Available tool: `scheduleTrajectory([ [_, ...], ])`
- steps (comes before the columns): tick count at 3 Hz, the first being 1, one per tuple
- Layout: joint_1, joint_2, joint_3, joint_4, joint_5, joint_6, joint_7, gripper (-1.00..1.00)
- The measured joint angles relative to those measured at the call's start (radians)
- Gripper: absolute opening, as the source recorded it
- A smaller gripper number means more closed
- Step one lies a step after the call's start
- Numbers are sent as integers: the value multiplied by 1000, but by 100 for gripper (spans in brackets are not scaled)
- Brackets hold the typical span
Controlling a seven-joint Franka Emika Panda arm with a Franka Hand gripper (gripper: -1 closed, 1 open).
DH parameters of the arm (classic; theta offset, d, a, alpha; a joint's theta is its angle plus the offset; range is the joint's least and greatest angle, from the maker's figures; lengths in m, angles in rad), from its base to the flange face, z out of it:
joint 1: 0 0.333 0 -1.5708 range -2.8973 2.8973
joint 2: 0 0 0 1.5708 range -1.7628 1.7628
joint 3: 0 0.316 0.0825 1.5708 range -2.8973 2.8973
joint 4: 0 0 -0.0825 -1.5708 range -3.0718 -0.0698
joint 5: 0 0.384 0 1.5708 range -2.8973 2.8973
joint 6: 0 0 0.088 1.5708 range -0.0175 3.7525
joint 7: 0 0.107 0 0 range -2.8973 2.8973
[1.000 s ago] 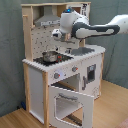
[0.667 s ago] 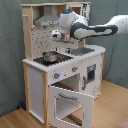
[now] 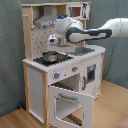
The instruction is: Play with the kitchen
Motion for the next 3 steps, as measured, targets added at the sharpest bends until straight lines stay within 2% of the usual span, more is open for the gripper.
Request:
scheduleTrajectory([
  [1, -34, -51, 2, 44, 71, 0, -12, 100],
  [2, -48, -62, 2, 57, 144, 0, -12, 100],
  [3, -50, -62, 2, 57, 147, 0, -12, -100],
])
